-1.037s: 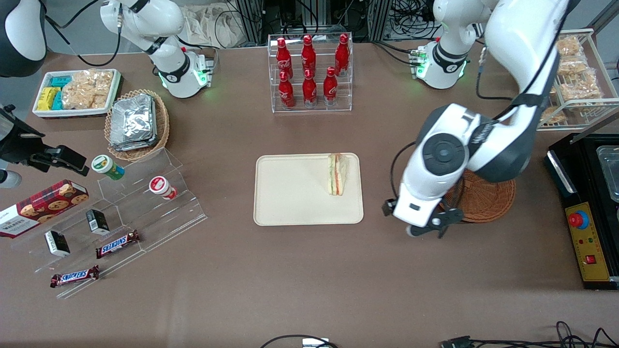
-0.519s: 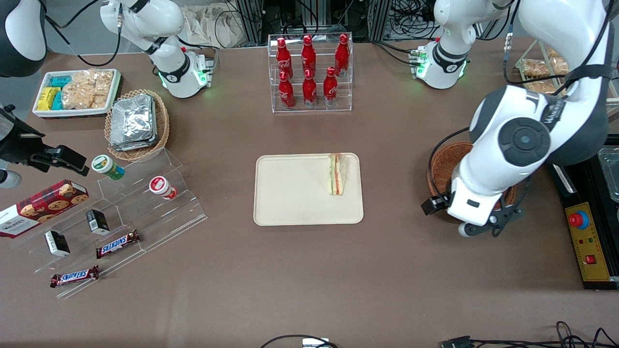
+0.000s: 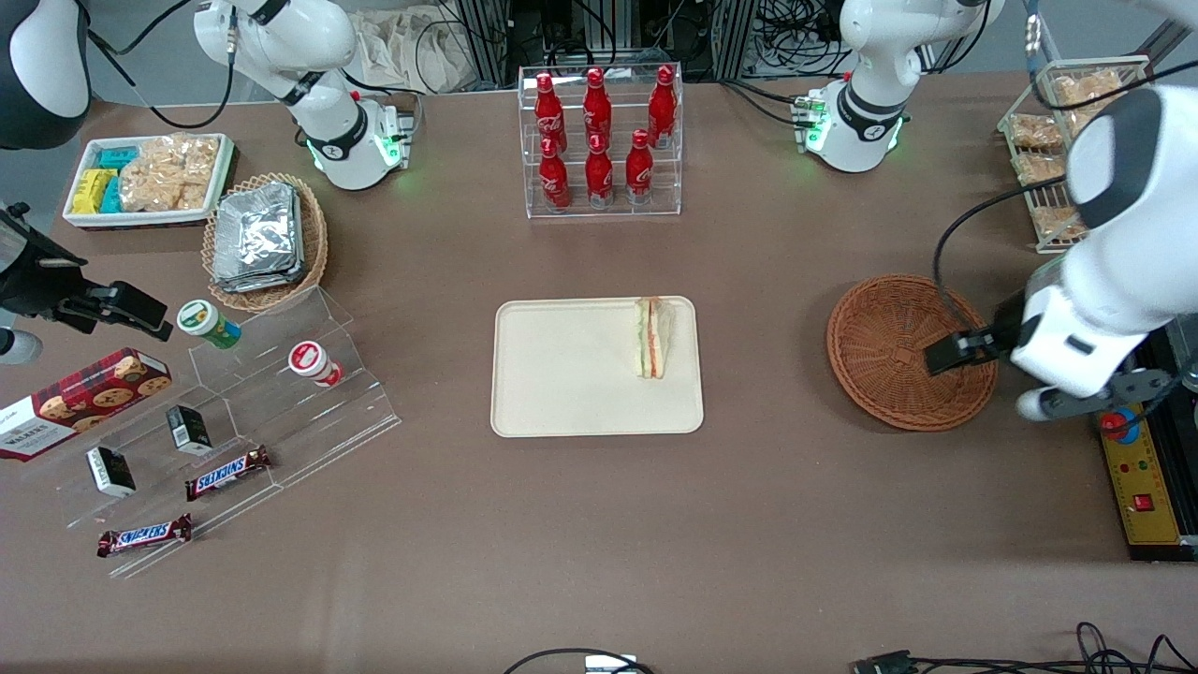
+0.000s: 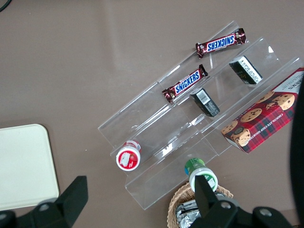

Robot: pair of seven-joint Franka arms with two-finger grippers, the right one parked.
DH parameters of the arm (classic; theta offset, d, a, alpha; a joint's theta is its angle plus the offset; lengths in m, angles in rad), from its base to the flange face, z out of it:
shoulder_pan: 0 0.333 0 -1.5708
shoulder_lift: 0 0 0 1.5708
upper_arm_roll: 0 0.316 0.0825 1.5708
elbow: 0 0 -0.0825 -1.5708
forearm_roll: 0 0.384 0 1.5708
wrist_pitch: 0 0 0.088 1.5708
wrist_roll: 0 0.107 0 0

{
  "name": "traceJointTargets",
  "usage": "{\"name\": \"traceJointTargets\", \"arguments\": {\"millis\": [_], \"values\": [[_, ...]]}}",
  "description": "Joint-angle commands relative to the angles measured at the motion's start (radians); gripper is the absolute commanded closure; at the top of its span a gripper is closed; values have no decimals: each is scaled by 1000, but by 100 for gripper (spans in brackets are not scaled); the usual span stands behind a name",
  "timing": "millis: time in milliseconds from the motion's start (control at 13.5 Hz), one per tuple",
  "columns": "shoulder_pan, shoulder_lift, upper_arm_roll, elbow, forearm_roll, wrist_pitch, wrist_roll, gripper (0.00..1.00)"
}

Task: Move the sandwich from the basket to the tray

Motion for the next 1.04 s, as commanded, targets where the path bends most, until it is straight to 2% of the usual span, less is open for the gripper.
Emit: {"name": "traceJointTargets", "arguments": {"millis": [0, 148, 370, 963], "values": [[-31, -128, 109, -81, -36, -62, 162, 0], [-32, -199, 156, -118, -35, -78, 261, 0], [-70, -245, 202, -133, -3, -81, 296, 0], [-107, -265, 206, -133, -10, -102, 302, 0]]}}
